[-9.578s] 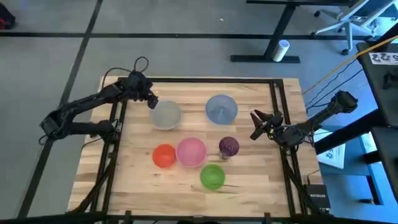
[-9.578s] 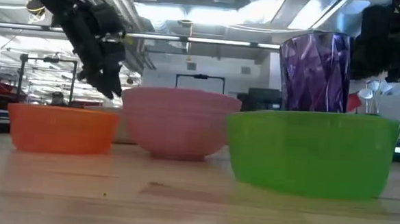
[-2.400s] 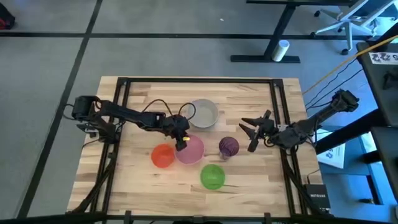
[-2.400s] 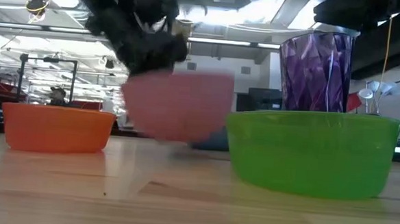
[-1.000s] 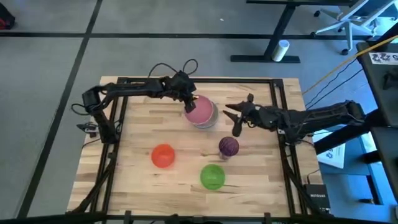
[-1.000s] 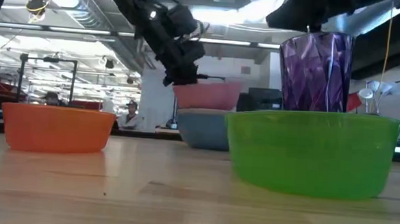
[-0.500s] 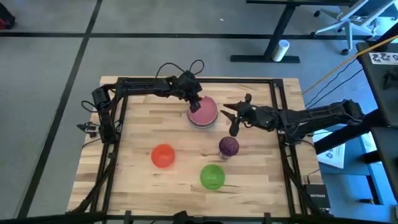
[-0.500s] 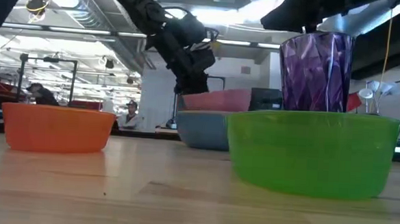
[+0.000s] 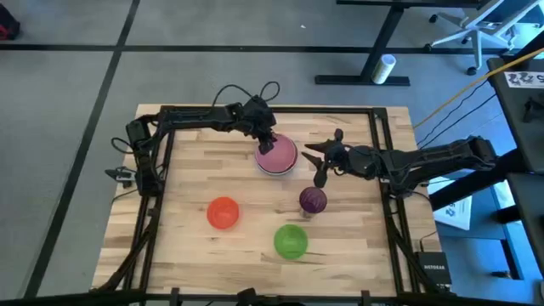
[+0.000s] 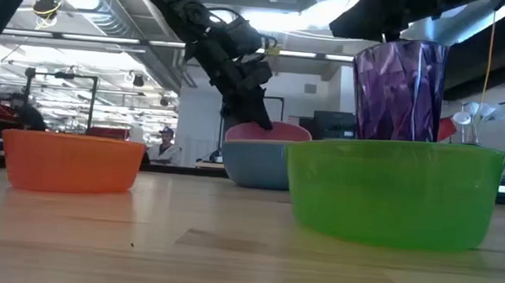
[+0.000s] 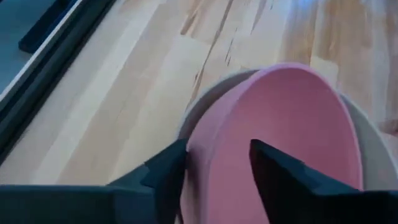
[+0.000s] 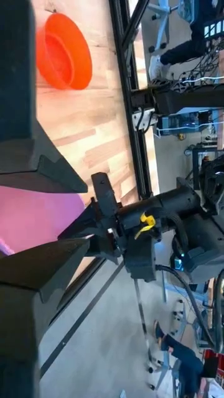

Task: Nest bowls inside each other
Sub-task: Stack the pink bowl on top of the gray bowl, then stack the green bowl on top of the pink bowl

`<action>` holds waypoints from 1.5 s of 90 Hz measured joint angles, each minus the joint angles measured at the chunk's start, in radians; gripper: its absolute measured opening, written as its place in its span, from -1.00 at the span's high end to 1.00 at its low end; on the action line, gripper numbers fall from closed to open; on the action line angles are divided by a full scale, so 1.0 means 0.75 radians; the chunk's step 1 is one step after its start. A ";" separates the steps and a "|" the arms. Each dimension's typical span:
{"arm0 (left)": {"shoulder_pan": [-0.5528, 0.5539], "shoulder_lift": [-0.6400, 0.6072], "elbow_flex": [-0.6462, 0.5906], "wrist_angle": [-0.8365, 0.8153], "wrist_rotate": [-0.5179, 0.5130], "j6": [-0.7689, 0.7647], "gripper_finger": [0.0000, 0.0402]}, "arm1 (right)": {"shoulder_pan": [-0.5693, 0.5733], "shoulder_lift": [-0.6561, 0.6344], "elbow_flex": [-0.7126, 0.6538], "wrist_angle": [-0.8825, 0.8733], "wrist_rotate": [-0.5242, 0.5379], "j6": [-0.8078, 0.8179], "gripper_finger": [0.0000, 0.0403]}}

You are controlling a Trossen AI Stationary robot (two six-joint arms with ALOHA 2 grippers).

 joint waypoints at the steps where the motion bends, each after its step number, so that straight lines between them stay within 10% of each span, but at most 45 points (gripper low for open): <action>1: 0.000 0.000 0.000 -0.001 0.000 0.000 0.11 | 0.000 0.000 0.000 0.000 0.000 -0.001 0.43; 101: 0.031 0.133 0.104 -0.060 -0.080 0.041 0.09 | -0.035 0.000 -0.001 -0.013 0.020 -0.108 0.43; 135: -0.048 -0.388 0.093 -0.529 -0.229 0.033 0.09 | -0.035 -0.001 -0.001 -0.100 -0.006 -0.039 0.43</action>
